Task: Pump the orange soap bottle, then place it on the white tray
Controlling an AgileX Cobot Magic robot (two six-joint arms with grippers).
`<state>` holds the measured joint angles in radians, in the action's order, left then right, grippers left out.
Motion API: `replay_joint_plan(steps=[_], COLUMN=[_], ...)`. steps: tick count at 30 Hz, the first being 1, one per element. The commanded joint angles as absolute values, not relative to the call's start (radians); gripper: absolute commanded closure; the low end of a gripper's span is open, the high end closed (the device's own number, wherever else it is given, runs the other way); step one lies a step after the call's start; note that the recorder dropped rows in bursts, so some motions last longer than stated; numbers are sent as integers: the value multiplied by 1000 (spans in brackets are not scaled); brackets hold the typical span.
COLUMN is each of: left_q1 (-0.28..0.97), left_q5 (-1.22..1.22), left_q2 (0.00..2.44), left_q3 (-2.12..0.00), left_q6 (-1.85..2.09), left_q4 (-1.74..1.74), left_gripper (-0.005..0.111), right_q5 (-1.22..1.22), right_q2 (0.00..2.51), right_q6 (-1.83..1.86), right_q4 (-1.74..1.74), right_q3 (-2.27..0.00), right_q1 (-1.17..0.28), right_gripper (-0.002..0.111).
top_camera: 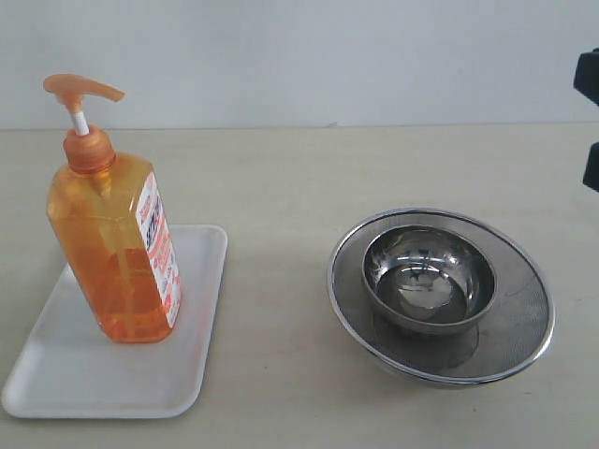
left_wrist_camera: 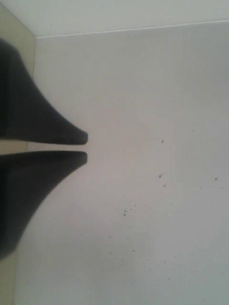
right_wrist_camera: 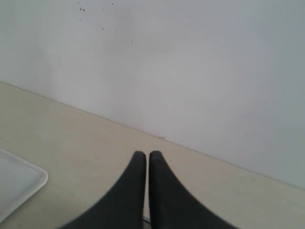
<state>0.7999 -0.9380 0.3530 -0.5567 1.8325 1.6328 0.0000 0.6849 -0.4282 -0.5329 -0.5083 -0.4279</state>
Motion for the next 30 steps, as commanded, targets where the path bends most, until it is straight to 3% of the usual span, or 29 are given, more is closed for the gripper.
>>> replay_joint_plan(steps=[1, 15, 22, 30], left_q1=[798, 798, 798, 798], left_q5=[-945, -945, -945, -945], left_q2=[351, 351, 351, 351], left_q3=[-564, -564, -564, -564], left_q6=[1839, 1839, 1839, 1839], left_q4=[1623, 1623, 1623, 1623], left_gripper=[102, 102, 102, 102], right_q5=[-12, 0, 363, 179], right_q2=[685, 659, 409, 133], right_q6=[-429, -429, -460, -498], right_q4=[-534, -534, -536, -541], right_q3=[-509, -509, -476, -180], right_q1=[-428, -428, -428, -306], right_gripper=[108, 108, 108, 108])
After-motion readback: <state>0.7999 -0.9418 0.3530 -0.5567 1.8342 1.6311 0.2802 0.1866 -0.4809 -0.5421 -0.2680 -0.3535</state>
